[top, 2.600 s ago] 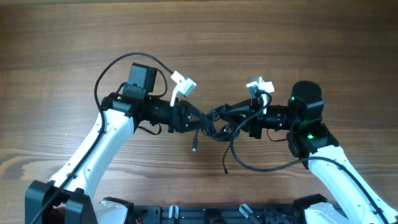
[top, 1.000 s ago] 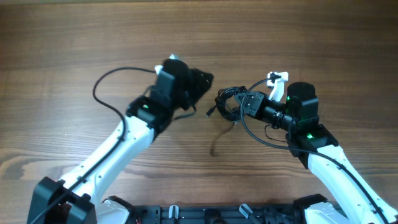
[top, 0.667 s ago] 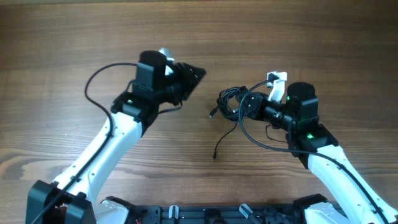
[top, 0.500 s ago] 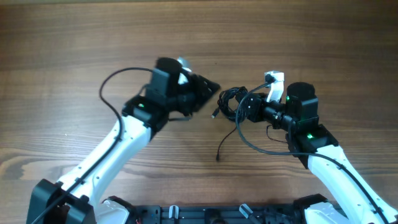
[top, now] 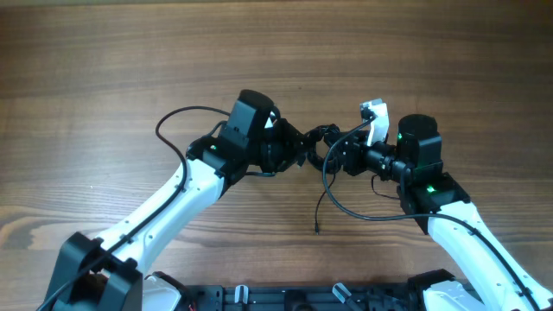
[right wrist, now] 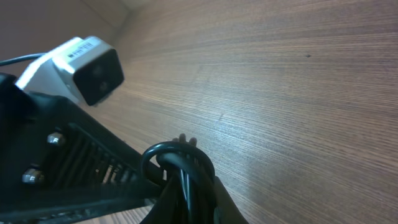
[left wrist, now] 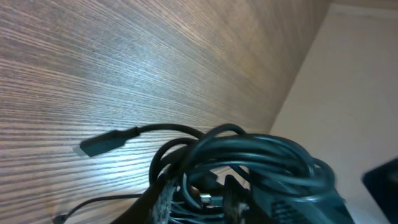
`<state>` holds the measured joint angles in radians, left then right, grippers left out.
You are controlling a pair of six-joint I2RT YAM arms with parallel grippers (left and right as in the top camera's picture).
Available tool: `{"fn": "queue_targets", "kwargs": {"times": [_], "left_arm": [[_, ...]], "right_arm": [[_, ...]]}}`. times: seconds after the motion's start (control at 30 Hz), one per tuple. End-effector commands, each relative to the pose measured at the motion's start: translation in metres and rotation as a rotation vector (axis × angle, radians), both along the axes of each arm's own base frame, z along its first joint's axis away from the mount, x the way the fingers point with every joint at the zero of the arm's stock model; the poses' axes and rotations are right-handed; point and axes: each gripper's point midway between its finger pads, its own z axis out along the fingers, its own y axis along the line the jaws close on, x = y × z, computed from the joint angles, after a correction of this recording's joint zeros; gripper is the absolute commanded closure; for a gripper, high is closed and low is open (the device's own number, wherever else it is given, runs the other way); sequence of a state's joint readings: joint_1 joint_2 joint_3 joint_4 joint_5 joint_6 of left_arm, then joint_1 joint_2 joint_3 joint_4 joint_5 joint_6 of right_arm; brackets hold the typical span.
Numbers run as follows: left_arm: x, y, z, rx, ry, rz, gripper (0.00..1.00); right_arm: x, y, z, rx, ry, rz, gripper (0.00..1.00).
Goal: Untangle cables
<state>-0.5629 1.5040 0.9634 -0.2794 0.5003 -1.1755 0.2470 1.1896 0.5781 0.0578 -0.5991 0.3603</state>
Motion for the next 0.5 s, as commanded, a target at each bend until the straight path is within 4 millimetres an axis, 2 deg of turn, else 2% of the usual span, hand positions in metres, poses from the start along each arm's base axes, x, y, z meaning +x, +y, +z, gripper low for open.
{"fn": "queue_targets", "kwargs": {"times": [0.0,0.13,0.27,0.47], "left_arm": [[-0.007,-0.01,-0.015,0.028,0.037,-0.013,0.71],[-0.008,-0.012,-0.022,0.053,0.046,0.004,0.8],[-0.006,-0.012,-0.024,0.064,0.042,0.013,0.82],[-0.019,-0.022,-0.035,0.084,0.067,-0.025,0.82]], "right_arm": [[-0.003,0.005,0.005,0.009,-0.021,0.04,0.95],[-0.003,0.005,0.005,0.009,-0.02,0.04,0.95],[-0.004,0.005,0.004,0.01,-0.012,0.039,0.95],[0.0,0.004,0.006,0.028,-0.001,0.01,0.95]]}}
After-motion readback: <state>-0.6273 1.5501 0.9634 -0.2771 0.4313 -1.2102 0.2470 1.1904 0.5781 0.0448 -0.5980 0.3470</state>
